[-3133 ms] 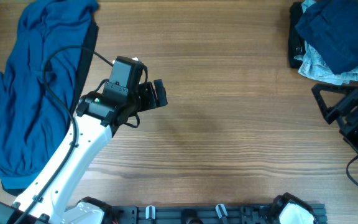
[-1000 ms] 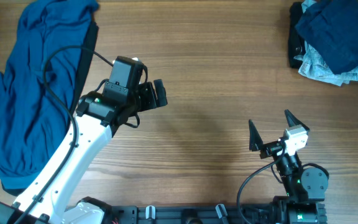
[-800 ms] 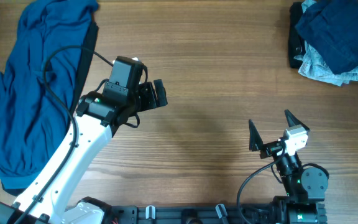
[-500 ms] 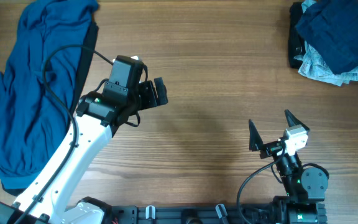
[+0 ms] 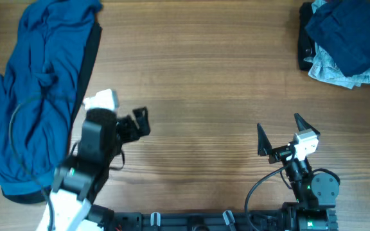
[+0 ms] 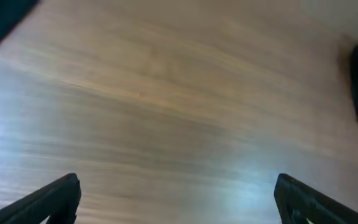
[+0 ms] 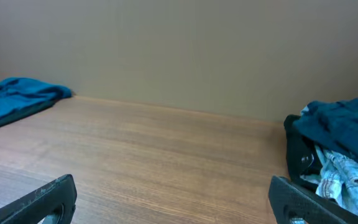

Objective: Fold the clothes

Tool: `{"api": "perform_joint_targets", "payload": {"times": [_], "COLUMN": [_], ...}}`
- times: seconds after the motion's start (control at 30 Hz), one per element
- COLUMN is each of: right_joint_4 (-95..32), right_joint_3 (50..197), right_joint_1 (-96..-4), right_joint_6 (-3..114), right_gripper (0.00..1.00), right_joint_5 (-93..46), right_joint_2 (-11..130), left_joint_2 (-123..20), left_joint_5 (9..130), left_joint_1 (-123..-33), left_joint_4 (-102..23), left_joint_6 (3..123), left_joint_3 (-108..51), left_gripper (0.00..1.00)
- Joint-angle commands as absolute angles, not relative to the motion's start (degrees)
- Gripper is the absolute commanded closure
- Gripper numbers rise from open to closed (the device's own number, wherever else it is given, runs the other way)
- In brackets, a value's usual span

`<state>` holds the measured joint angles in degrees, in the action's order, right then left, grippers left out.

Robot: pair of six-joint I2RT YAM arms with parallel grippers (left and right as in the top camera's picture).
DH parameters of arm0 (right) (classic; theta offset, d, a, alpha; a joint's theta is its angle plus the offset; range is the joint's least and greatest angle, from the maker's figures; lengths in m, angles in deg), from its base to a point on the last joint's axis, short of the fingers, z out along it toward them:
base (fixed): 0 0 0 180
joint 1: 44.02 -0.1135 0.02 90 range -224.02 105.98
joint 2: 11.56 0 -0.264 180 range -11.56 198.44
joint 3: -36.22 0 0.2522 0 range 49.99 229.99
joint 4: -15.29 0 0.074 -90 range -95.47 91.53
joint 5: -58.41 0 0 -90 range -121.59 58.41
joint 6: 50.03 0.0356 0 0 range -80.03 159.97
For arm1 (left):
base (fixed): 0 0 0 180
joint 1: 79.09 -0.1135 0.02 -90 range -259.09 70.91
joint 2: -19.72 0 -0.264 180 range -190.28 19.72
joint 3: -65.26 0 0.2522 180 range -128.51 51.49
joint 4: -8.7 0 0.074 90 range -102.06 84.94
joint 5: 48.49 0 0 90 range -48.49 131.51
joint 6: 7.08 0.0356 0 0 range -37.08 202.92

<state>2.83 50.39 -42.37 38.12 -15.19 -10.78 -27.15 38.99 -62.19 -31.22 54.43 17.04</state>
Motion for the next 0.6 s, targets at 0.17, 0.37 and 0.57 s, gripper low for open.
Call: {"api": "perform_joint_targets", "payload": {"times": [0.17, 0.37, 0.57], "right_joint_4": [2.87, 2.87, 2.87], "right_joint_3": [50.28, 50.28, 50.28], "right_joint_1": [-42.68, -42.68, -42.68], "right_joint_6": [37.34, 37.34, 37.36], "right_gripper": [0.00, 0.00, 0.00], "right_joint_5": [-16.00, -16.00, -16.00], "right_joint_2": [-11.29, -11.29, -11.29], "left_joint_2": [-1.32, 7.27, 14.51], "left_joint_5": [38.64, 38.92, 39.91], "left_joint_1": [-71.39, -76.57, -77.79], "left_joint_4": [-19.26, -18.93, -18.87], "left_joint_6": [57.25, 57.30, 61.78], "left_joint_3": [38.59, 42.13, 44.12], "left_gripper": [0.00, 0.00, 0.00]}}
